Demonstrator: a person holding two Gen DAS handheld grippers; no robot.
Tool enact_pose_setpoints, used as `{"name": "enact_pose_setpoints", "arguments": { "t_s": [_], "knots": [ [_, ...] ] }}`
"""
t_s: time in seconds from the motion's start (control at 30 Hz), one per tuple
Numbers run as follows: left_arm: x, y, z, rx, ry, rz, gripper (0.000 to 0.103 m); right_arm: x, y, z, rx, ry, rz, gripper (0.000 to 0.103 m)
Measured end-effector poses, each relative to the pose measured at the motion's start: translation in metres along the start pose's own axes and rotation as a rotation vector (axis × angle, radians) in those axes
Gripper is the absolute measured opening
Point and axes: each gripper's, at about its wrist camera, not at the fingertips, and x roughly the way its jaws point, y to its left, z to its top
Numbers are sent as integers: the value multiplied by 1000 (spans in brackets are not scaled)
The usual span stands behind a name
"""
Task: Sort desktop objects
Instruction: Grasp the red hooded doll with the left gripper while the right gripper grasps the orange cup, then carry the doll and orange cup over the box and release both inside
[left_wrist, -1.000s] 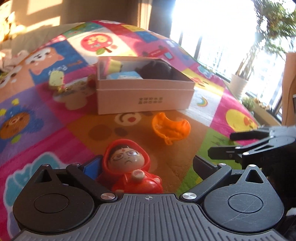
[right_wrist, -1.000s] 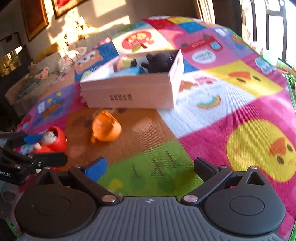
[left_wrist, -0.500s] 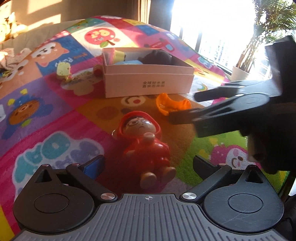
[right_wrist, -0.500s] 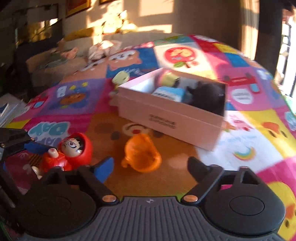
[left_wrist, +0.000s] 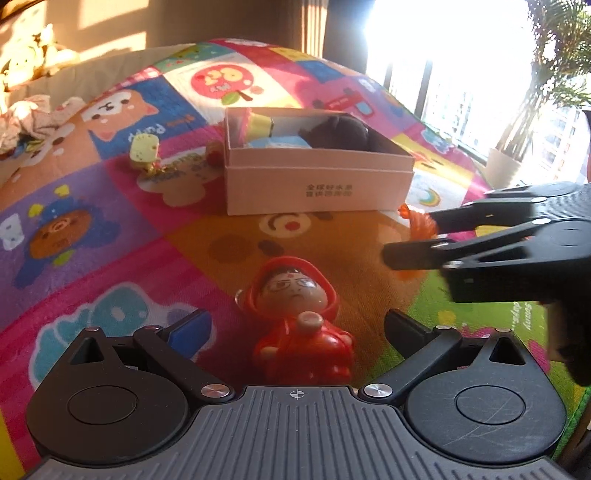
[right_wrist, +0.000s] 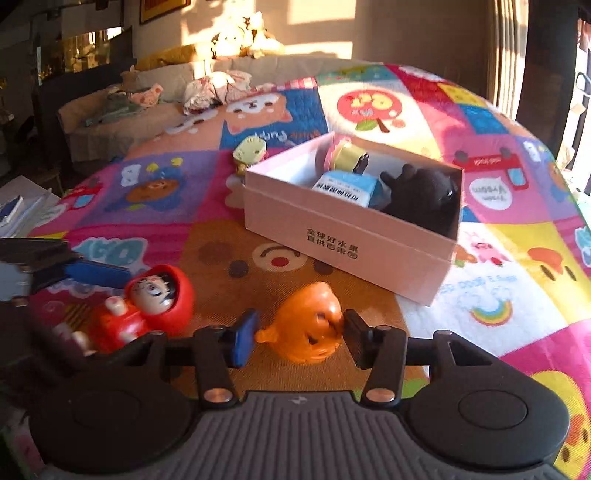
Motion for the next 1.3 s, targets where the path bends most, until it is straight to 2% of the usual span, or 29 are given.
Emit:
{"name": "enact_pose_setpoints", "arguments": {
  "t_s": [0.1,0.33,0.5,0.53,0.67,0.77,0.87,1.0,1.07,1.17,1.23,1.3],
  "knots": [
    [1,-4,-1,8,16,7,88,-15,-1,-4,0,-11,-4,50],
    [1,-4,-2,18,16,20,84,-29,-3,-24,36,-6,5,50],
    [4,-5,-3,40,15,49,63,-35,-6,-35,74,-9,-1,49],
    [3,-6,-3,47,14,46,62,-36,-6,-36,76,-9,-1,49],
    [-3,-9,-7,82,16,42,62,-41,-5,-40,79,-1,9,49],
    [-17,-11,-3,88,-10,7,62,-46,-6,-41,90,4,21,49],
    [-39,-15,23,149,-120,12,62,-64,-10,-29,87,-51,27,49],
    [-46,-18,77,230,-292,54,62,-102,-17,6,54,-213,6,49],
    [-34,-20,105,263,-352,84,62,-113,-22,20,43,-272,-15,49],
    [0,-19,143,286,-407,109,63,-116,-29,40,36,-317,-43,49],
    [28,-12,158,301,-394,103,76,-110,-33,52,26,-326,-61,49],
    [43,2,161,248,-344,101,85,-103,-40,62,30,-327,-83,49]
  ]
}}
